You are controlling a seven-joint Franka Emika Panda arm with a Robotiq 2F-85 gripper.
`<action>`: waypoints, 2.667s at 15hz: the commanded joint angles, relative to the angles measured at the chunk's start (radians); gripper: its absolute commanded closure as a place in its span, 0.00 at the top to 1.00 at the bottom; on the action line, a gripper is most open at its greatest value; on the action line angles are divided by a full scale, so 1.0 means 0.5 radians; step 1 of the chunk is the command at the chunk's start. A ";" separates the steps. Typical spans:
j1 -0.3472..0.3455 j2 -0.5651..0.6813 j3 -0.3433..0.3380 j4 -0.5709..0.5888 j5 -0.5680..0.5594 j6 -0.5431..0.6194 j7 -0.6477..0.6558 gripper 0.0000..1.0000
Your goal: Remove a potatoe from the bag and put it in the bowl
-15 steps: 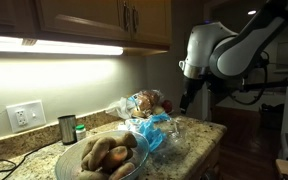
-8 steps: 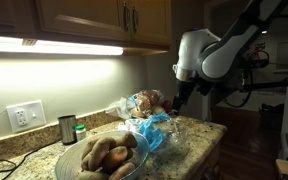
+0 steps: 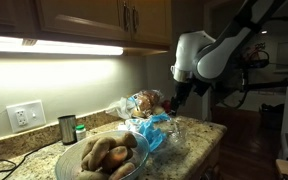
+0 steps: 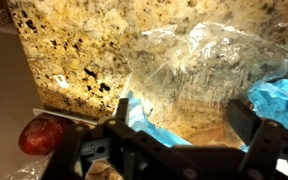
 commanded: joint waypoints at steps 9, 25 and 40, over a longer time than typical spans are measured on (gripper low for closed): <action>0.142 0.390 -0.125 0.288 0.045 0.055 -0.024 1.00; 0.243 0.640 -0.124 0.491 0.396 0.168 -0.345 1.00; 0.214 0.689 -0.076 0.512 0.497 0.209 -0.445 0.07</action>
